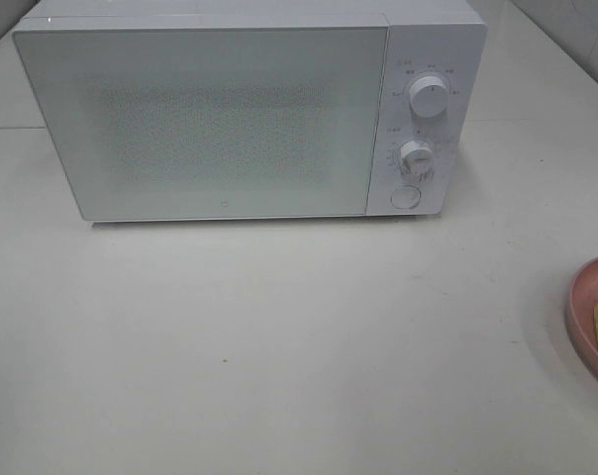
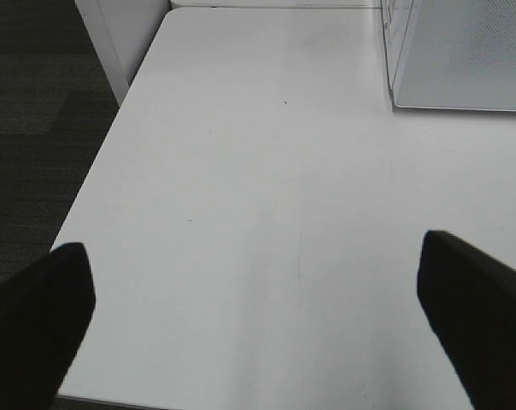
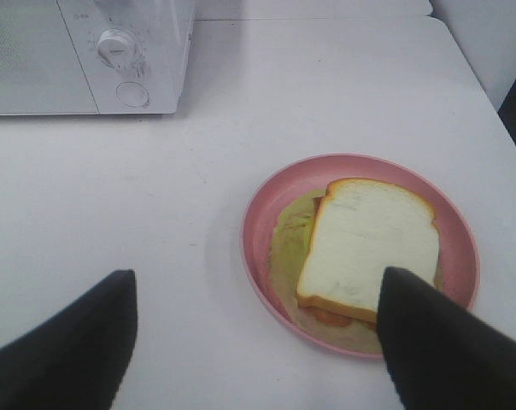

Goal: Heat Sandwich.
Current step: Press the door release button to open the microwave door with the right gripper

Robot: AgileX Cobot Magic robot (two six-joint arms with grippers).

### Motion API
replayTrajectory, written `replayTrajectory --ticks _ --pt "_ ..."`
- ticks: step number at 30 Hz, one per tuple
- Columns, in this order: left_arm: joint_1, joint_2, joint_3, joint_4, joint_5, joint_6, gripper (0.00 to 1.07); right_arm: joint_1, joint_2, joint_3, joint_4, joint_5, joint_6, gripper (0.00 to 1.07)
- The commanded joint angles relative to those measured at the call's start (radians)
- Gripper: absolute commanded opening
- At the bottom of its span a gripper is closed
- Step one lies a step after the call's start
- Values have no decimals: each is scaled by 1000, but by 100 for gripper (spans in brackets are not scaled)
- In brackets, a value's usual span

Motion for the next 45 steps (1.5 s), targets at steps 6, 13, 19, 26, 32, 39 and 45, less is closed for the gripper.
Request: replayTrajectory --ticks 6,13,19,26,32,39,45 --pt "4 -29 3 2 -11 1 98 -4 11 -41 5 -53 3 75" --pt "4 -29 3 2 -11 1 98 -4 104 -43 5 -135 3 75" --pt "4 -29 3 2 -11 1 98 -4 177 -42 5 -235 3 75" --pt "4 -29 3 2 -11 1 98 -4 289 -37 5 -370 3 75" --pt "4 -29 3 2 -11 1 98 -4 378 -37 5 -421 3 75" --pt "4 -29 3 2 -11 1 98 -4 526 -37 5 -509 3 75" --pt "4 -29 3 2 -11 1 98 -4 632 -37 5 -593 3 75"
